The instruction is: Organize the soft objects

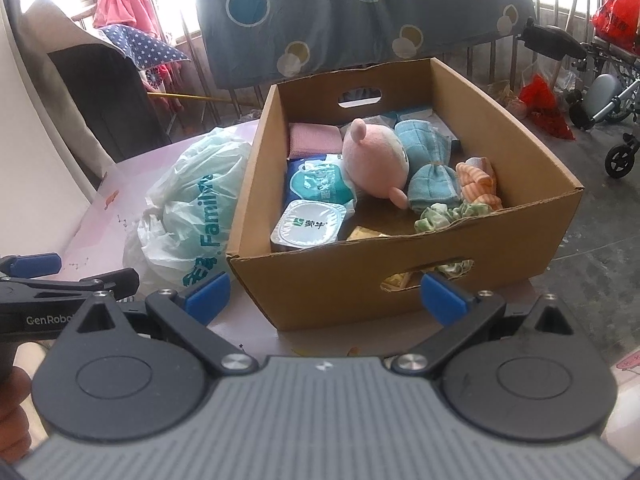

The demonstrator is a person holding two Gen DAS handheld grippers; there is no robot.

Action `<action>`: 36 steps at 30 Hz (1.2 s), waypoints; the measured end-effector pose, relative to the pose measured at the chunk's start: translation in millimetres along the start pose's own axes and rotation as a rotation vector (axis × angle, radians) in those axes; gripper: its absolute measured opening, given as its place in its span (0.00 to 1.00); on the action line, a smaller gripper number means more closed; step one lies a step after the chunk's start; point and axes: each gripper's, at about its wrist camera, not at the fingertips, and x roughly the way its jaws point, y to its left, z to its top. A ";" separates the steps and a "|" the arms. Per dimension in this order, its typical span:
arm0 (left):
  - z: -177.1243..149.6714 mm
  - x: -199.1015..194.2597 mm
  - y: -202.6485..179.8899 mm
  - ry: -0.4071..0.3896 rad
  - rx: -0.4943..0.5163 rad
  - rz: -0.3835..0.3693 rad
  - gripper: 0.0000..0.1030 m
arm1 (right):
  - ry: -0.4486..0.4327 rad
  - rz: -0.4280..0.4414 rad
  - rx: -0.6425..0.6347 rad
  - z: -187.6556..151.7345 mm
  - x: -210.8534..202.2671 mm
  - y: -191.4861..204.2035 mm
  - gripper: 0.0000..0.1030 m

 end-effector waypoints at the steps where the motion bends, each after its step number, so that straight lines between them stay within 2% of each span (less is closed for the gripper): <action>1: 0.0 0.4 0.3 0.002 -0.002 -0.001 1.00 | 0.001 -0.001 -0.002 0.7 0.4 -0.4 0.99; 36: -1.6 4.2 1.6 0.014 -0.002 -0.010 1.00 | 0.013 -0.006 -0.011 1.6 2.9 3.6 0.99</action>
